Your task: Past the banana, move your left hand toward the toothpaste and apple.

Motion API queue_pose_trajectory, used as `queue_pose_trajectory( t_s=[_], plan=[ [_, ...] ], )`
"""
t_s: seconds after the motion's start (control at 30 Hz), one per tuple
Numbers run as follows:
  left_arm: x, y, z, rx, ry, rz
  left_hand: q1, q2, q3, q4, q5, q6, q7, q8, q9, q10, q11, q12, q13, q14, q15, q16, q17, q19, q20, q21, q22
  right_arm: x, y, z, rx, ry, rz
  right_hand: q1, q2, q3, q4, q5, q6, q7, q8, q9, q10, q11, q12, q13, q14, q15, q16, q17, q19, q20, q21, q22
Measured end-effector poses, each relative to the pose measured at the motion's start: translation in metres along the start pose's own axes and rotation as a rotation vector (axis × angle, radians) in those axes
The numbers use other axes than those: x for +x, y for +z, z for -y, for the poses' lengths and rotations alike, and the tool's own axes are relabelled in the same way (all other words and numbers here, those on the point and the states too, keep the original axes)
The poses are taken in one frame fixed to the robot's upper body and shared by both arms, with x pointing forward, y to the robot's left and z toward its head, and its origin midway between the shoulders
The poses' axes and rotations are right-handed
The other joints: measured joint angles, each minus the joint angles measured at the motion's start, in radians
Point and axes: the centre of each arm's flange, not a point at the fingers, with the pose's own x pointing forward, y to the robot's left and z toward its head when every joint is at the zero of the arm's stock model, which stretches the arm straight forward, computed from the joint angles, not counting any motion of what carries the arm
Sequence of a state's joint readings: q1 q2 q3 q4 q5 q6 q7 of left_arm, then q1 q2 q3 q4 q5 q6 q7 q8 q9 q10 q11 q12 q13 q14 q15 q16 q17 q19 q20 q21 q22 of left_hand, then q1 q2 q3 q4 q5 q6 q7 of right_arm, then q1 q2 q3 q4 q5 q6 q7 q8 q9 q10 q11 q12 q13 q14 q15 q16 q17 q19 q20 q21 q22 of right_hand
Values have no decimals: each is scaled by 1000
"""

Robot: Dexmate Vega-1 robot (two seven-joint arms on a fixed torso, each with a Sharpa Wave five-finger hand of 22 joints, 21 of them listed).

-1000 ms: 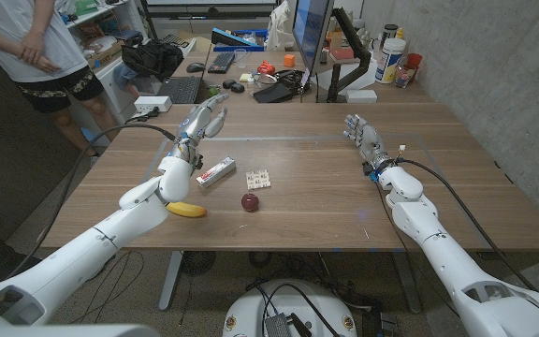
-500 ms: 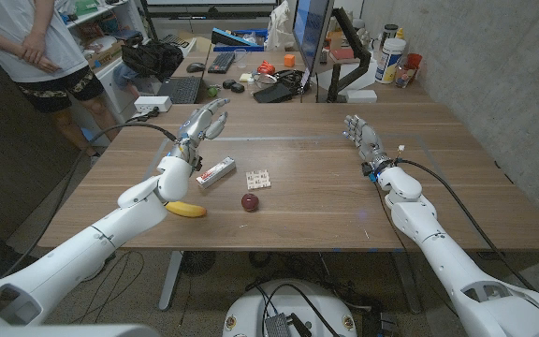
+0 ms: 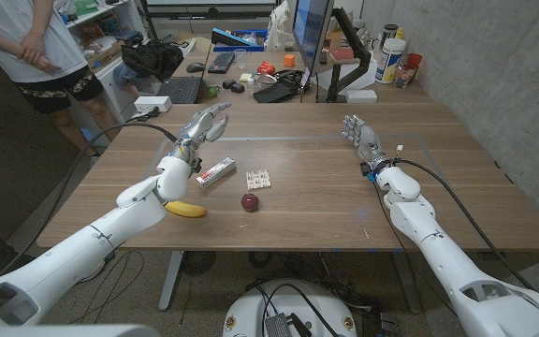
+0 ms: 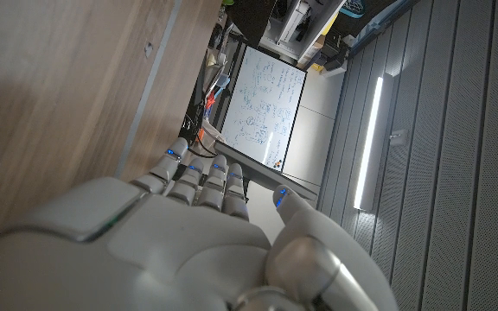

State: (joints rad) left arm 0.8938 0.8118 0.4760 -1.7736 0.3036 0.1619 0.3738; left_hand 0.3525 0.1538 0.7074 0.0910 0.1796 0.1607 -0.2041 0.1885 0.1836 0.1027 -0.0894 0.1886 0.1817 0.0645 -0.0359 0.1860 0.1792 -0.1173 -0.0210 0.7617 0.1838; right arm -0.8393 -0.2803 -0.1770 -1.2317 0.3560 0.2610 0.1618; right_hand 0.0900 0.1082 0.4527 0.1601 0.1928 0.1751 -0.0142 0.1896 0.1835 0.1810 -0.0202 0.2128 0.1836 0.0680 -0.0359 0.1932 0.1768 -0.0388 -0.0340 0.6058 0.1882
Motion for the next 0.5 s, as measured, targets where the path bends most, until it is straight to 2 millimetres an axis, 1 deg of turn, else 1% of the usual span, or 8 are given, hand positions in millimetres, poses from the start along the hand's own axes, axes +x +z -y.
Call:
queue_pose_trajectory(
  t_s=[0.2, 0.27, 0.4, 0.5],
  plan=[
    [0, -2, 1, 6, -17, -5, 6, 4, 0, 0, 0, 0, 0, 0, 0, 0, 0, 0, 0, 0, 0, 0, 0, -1, 1, 0, 0, 0, -1, -1, 0, 1, -1, 0, 0, 0, 0, 0, 0, 0, 0, 0, 3, -3, 0, 0, 0, 0, 0, 0, 0, 0, 0, 0],
    [0, -3, 2, 9, -24, -7, 6, 4, -4, -4, 0, -4, -4, 0, 0, 0, 0, 0, 0, 0, 0, 0, 0, -3, 4, 0, 0, 1, -1, -2, -2, 2, 0, 0, 0, 0, 0, 0, 0, 0, 0, 0, 3, -3, 0, 0, 0, 0, 0, 0, 0, 0, 0, 0],
    [0, -4, 3, 11, -38, -11, 7, 5, -4, -4, 0, -9, -2, 0, 0, 0, 0, 0, 0, 0, 0, 0, 0, -7, 7, 0, 0, 1, -2, -3, -2, 3, -1, 0, 0, 0, 0, 0, 0, 0, 0, 0, 3, -3, 0, 0, 0, 0, 0, 0, 0, 0, 0, 0],
    [0, -5, 4, 10, -47, -16, 14, 4, -4, -4, 0, -9, -2, 0, 0, -2, 2, 0, 0, 0, 0, 0, 0, -2, 11, 0, 0, 2, -2, -4, -3, 5, -1, 0, 0, 4, -4, 0, 0, 0, 0, 0, 3, -3, 0, 0, 0, 0, 0, 0, 0, 0, 0, 0]
  ],
)
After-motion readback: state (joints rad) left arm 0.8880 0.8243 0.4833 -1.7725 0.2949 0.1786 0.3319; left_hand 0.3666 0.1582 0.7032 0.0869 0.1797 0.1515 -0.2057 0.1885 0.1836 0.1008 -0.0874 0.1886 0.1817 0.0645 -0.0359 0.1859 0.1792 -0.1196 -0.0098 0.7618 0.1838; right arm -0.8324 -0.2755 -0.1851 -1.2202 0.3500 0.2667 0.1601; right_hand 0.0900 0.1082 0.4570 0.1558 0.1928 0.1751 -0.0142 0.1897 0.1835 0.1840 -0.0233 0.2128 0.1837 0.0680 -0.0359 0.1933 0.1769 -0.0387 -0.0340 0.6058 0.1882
